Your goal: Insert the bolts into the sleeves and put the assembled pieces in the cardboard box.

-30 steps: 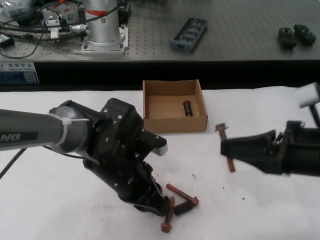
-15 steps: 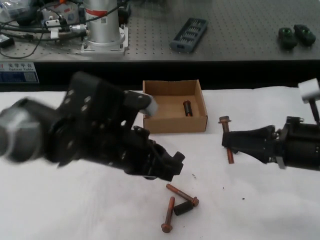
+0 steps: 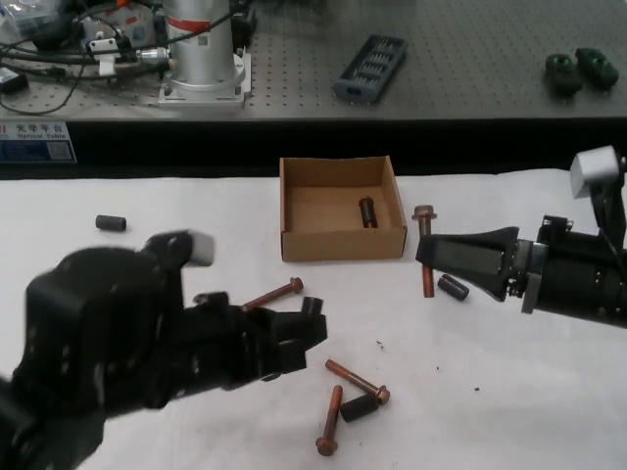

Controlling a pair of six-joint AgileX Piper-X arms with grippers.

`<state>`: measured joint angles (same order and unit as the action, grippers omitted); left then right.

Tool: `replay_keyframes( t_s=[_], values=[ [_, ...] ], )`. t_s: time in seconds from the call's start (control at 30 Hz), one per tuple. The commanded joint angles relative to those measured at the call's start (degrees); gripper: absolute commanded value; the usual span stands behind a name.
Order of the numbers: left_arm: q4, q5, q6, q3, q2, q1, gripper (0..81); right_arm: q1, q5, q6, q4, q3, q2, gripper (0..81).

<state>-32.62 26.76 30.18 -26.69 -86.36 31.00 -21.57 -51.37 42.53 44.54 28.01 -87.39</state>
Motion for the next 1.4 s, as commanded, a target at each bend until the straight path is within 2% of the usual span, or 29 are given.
replay_keyframes(
  t_s=[0.0, 0.23, 0.37, 0.5, 0.63, 0.9, 1.1, 1.2, 1.37],
  values=[
    [-8.4, -2.3, 3.9, 2.7, 0.7, 1.1, 9.4, 0.1, -0.6, 3.2, 3.9, 0.1, -1.2, 2.9],
    [-11.1, -2.9, 4.3, 4.7, 0.7, 7.4, 9.4, -3.4, -1.2, 9.0, 12.0, 0.1, -6.8, 2.9],
    [-10.8, -2.9, 4.3, 4.7, 0.7, 9.6, 9.4, -6.1, -2.0, 9.8, 13.3, 0.1, -8.3, 2.9],
    [-10.8, -1.9, 3.9, 5.0, 0.7, 9.8, 9.4, -6.6, -2.0, 9.9, 13.3, 0.1, -8.3, 2.9],
    [-10.8, 3.0, 1.0, 5.2, 0.7, 9.8, 9.4, -6.6, -3.7, 9.9, 13.3, 0.1, -8.3, 2.9],
    [-8.1, 5.1, -1.0, 5.3, 0.7, 9.8, 9.4, -6.6, -5.1, 10.2, 13.3, 0.1, -8.3, 2.9],
    [-8.1, 3.3, -1.0, 5.3, 0.7, 9.8, 9.4, -6.6, -5.1, 10.2, 13.3, 0.1, -8.3, 2.9],
    [-8.1, 2.5, -1.3, 5.3, 0.7, 9.7, 9.4, -6.6, -5.9, 5.9, 13.3, 0.1, -8.3, 2.9],
    [-8.1, 1.6, -9.7, 5.3, 0.7, 9.7, 9.4, -6.6, -11.2, -1.2, 13.3, 0.1, -8.3, 2.9]
  ],
)
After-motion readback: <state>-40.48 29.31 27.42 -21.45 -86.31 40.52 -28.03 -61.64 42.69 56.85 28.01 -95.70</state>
